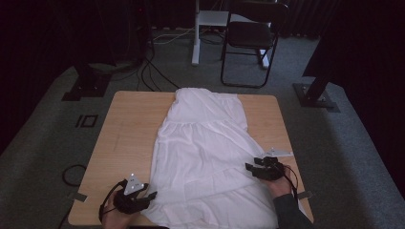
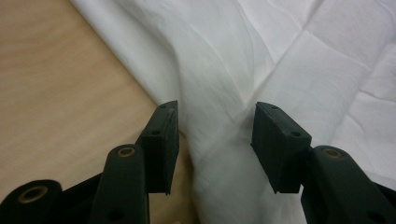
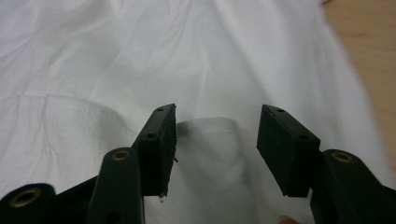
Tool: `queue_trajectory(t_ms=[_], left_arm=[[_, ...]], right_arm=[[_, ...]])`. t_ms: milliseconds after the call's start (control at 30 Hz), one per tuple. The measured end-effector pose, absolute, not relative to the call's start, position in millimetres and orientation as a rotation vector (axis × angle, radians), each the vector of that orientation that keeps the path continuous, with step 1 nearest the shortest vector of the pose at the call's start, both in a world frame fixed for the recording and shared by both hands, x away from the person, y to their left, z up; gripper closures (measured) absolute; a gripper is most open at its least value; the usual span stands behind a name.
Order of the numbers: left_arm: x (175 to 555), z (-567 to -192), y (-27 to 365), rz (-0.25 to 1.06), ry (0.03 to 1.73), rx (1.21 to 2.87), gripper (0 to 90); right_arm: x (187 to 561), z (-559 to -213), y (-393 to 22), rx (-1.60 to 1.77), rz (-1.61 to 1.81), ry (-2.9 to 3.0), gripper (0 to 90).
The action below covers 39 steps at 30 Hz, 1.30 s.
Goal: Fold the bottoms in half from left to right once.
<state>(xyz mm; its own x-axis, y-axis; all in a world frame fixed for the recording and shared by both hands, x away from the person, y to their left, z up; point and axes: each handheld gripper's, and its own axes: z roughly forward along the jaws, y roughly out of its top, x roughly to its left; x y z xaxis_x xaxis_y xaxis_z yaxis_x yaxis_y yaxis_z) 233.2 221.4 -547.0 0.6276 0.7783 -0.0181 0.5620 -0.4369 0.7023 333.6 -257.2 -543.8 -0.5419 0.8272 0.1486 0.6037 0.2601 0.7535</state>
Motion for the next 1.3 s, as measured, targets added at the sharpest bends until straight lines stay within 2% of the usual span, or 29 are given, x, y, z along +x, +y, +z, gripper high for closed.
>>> queue_trajectory(t_ms=[167,200,267,333,367,467,567,767,867,933,1000,1133,1200,1300], left_arm=[[229,-546,224,0.380,1.045,2.148,83.5],[228,-545,226,0.371,1.045,2.134,88.1],[223,-540,229,0.378,1.036,2.123,89.5],[221,-538,230,0.380,1.028,2.117,89.7],[214,-532,232,0.356,1.003,2.082,89.6],[205,-526,235,0.301,0.942,2.011,89.6],[199,-523,230,0.238,0.866,1.991,89.6],[192,-518,223,0.173,0.746,1.980,87.6],[192,-519,223,0.188,0.744,1.994,81.8],[193,-520,223,0.215,0.765,2.008,77.4],[195,-521,222,0.241,0.786,2.013,71.5],[201,-523,218,0.273,0.818,2.033,61.4],[203,-526,216,0.288,0.836,2.046,59.0],[206,-535,212,0.246,0.835,2.075,58.6]], right_arm=[[320,-537,-265,1.244,1.215,2.293,84.2],[316,-532,-269,1.239,1.221,2.281,86.9],[304,-522,-279,1.217,1.250,2.257,88.1],[295,-515,-286,1.200,1.269,2.236,88.1],[272,-504,-306,1.187,1.304,2.180,88.0],[251,-499,-327,1.183,1.336,2.116,86.5],[246,-498,-334,1.185,1.354,2.098,86.5],[213,-511,-365,1.257,1.370,2.049,87.3],[206,-526,-370,1.298,1.331,2.086,87.0],[206,-536,-373,1.334,1.314,2.125,83.7],[208,-542,-373,1.376,1.270,2.124,71.2],[217,-537,-371,1.366,1.324,2.086,57.3],[223,-533,-368,1.352,1.351,2.070,55.6],[236,-533,-359,1.334,1.345,2.085,53.3]])
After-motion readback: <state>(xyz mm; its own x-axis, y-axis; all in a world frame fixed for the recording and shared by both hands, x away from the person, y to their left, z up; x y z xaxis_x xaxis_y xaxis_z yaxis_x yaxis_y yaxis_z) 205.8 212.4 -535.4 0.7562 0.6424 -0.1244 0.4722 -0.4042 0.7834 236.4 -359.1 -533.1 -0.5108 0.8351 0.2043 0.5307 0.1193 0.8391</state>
